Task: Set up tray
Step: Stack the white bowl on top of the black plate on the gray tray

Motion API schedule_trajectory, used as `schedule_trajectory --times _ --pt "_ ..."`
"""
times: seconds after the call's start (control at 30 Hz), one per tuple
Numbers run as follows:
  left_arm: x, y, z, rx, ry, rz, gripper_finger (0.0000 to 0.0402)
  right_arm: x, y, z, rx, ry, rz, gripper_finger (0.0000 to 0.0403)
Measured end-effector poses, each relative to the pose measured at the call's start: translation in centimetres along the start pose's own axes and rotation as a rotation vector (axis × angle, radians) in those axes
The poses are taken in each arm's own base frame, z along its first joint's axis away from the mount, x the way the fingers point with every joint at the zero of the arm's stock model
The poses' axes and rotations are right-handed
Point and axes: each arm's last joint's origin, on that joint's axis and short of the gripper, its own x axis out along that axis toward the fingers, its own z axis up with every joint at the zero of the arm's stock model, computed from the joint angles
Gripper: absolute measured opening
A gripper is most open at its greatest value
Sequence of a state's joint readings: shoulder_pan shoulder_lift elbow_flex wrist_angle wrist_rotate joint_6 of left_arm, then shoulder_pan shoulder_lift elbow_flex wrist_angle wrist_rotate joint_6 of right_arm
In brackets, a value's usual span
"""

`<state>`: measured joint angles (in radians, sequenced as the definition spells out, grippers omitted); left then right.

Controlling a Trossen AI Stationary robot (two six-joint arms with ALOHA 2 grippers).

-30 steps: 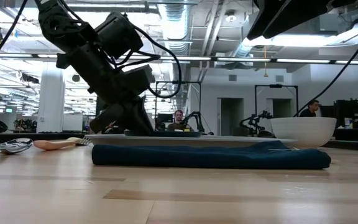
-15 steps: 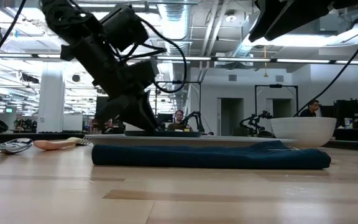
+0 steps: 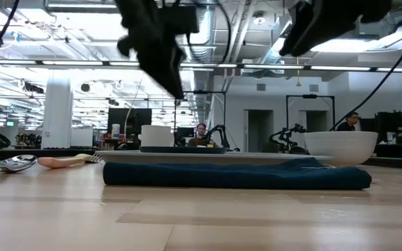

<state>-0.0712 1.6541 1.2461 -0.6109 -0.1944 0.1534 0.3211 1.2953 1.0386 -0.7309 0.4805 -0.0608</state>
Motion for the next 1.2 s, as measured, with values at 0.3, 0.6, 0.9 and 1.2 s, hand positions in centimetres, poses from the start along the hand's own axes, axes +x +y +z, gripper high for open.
schedule_trajectory --times 0.3,0.6,0.9,1.2 --pt "-2.9 1.9 0.2 0.004 -0.270 -0.120 0.0105 2.5 -6.7 -3.7 0.278 0.315 -0.076 0.0237" --pt "-1.6 2.8 -4.5 -0.110 -0.507 -0.174 0.0105 3.6 -12.7 -7.4 0.466 0.403 0.031 0.0237" --pt "-1.8 2.1 -8.6 -0.177 -0.727 -0.132 0.0105 3.1 -13.5 -9.5 0.506 0.538 0.091 0.0237" --pt "-2.1 1.7 -9.8 -0.169 -0.796 -0.123 0.0105 2.5 -11.7 -9.3 0.508 0.599 0.258 0.0237"
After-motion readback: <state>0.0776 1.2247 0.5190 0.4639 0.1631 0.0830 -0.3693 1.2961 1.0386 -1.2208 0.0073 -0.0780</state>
